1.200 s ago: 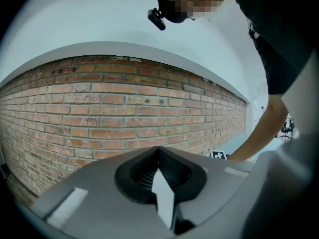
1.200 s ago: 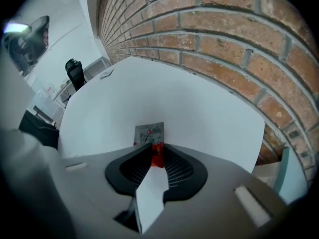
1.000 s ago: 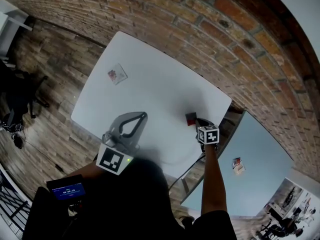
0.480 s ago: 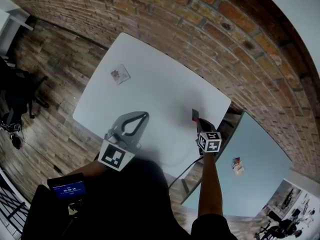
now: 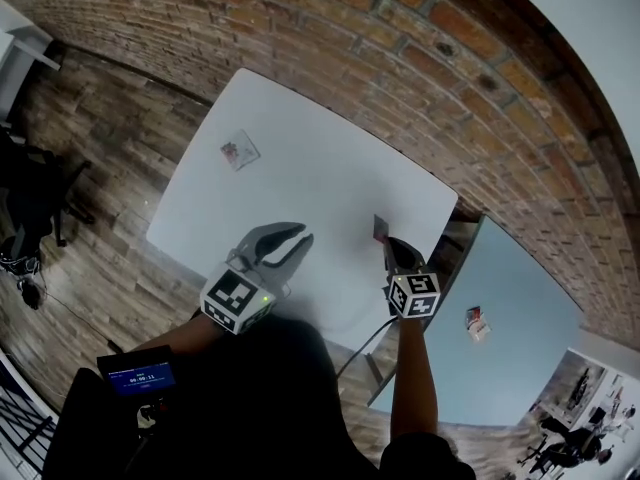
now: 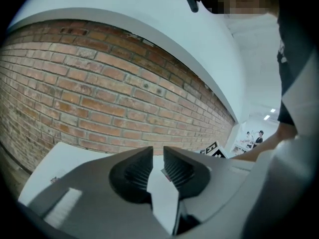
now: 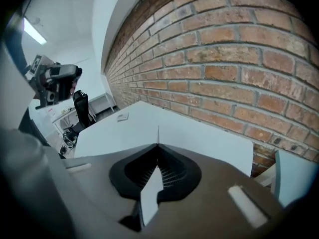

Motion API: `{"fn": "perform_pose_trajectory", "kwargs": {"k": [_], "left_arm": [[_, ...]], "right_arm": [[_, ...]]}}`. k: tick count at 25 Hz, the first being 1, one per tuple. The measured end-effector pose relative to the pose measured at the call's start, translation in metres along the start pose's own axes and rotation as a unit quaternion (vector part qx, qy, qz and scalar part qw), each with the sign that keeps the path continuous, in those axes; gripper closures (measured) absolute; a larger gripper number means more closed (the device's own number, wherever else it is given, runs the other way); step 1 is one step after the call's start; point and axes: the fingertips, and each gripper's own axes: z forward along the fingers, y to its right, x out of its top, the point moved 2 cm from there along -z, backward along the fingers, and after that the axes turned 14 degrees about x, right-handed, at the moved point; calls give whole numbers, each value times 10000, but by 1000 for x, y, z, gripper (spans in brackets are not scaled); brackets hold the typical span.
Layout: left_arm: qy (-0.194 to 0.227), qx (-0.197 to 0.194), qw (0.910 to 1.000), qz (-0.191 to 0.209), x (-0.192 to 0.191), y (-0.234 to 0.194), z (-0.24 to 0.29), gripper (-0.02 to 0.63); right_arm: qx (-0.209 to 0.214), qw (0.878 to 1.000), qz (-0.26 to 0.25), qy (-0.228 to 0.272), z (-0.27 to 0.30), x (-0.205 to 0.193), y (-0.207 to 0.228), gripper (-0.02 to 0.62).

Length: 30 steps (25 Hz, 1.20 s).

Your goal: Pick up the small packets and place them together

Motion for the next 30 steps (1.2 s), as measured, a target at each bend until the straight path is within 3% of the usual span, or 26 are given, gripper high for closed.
{"fn": "perform_pose_trajectory", "kwargs": {"k": [4, 11, 15, 21, 30], "left_arm": [[-109, -254, 9995, -117, -4, 4, -1, 497], [-490, -687, 9948, -573, -29, -1, 4, 489], [-618, -800, 9930, -603, -39, -4, 0, 485], [-644, -889, 9917, -672, -43, -12, -6, 463], [-441, -1290, 9860, -964, -30, -14, -15, 454]], "right_arm": [[279, 9984, -145, 472, -11, 28, -35, 591], [647, 9927, -52, 1014, -20, 55, -76, 591], [855, 9895, -417, 1091, -25, 74, -111, 592], [1148, 9823, -1057, 1036, -26, 103, -161, 592], [1753, 9688, -891, 1508, -30, 131, -194, 592]]}}
